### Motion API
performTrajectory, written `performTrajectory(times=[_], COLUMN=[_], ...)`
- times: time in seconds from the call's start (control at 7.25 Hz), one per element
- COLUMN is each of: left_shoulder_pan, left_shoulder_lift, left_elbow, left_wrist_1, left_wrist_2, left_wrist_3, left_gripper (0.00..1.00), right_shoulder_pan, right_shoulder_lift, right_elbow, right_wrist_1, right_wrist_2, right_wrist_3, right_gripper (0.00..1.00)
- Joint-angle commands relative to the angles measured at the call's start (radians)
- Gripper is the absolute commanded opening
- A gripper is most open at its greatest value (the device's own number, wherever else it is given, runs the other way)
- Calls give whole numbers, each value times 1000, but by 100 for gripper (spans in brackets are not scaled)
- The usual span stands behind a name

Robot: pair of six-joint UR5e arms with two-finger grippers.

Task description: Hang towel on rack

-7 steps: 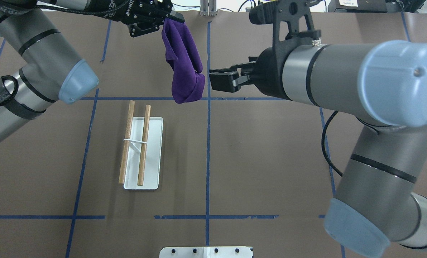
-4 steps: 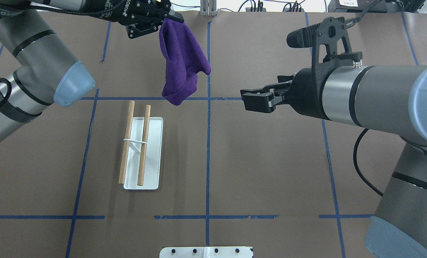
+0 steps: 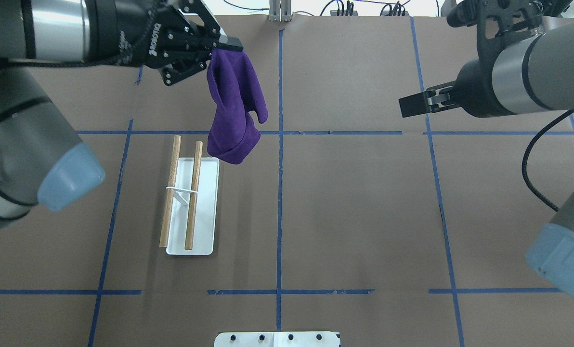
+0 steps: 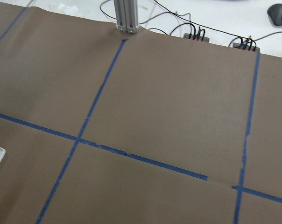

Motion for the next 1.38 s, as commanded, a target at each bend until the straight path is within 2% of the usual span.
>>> performTrajectory(times=[0.0, 0.14, 0.28, 0.55, 0.83, 1.24], left_shoulder_pan=[222, 296, 360, 457, 464, 462], left_shoulder_lift=[24, 22, 21, 21, 43, 192], left_elbow=[-141, -216, -247, -249, -281, -373], left_wrist_1=[251, 438, 578, 750, 859, 1018], left_wrist_2=[346, 487, 599, 799, 840, 887], left_wrist_3=[64, 179, 218, 268, 290, 292], left_gripper=[0, 0, 0, 0, 0, 0], right_shoulder_pan=[77, 124, 190, 339, 449, 482], right_shoulder_lift=[-9, -14, -55, -165, -206, -215], right_elbow=[-6, -10, -24, -94, -186, -205], right_wrist_1=[-212, -298, -325, -322, -314, -320], right_wrist_2=[27, 39, 111, 254, 337, 354], right_wrist_3=[-180, -272, -392, -633, -720, -711], right_gripper=[100, 100, 100, 100, 100, 100])
